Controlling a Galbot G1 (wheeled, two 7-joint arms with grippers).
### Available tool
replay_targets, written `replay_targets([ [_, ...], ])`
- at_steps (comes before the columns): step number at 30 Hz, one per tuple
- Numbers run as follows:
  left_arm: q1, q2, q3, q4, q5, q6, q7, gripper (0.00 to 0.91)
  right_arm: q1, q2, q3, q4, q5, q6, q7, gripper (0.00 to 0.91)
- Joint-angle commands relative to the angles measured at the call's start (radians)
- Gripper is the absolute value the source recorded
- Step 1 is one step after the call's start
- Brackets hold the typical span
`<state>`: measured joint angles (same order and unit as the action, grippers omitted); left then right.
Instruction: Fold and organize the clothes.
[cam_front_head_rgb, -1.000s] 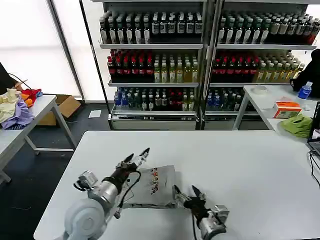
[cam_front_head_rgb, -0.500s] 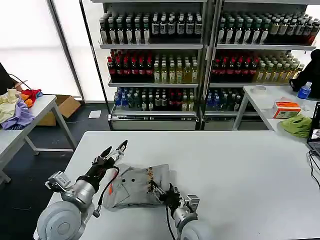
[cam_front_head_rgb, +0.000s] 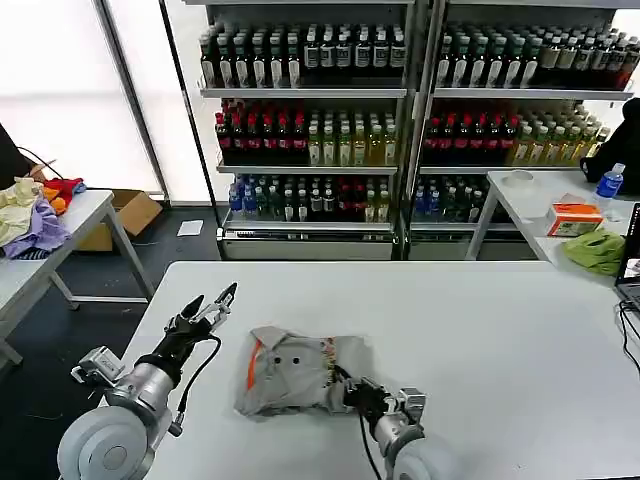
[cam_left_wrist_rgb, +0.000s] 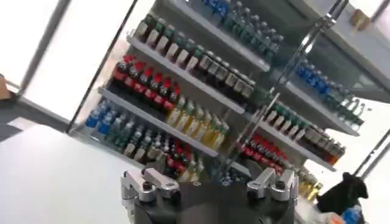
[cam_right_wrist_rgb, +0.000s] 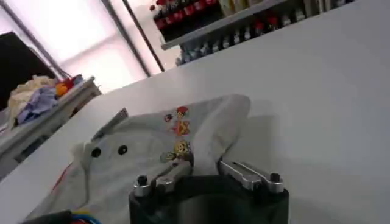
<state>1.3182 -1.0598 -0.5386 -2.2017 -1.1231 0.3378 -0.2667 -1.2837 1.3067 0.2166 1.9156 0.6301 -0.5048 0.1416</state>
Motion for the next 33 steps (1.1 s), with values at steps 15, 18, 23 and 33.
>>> replay_targets([
  [15, 0.010, 0.004, -0.040, 0.044, 0.024, -0.005, 0.030, 0.907, -0.097, -0.101, 0.368, 0.056, -0.272, -0.060, -0.219, 0.907],
  [18, 0.002, 0.007, -0.034, 0.048, 0.025, -0.005, 0.031, 0.907, -0.099, -0.110, 0.409, 0.055, -0.271, -0.055, -0.217, 0.907],
  [23, -0.006, 0.004, -0.022, 0.048, 0.029, -0.004, 0.031, 0.907, -0.093, -0.127, 0.464, 0.078, -0.267, -0.047, -0.198, 0.907],
  [33, -0.001, -0.001, -0.015, 0.032, 0.055, -0.003, 0.030, 0.907, -0.010, -0.070, 0.304, 0.207, -0.244, 0.066, -0.021, 0.907],
])
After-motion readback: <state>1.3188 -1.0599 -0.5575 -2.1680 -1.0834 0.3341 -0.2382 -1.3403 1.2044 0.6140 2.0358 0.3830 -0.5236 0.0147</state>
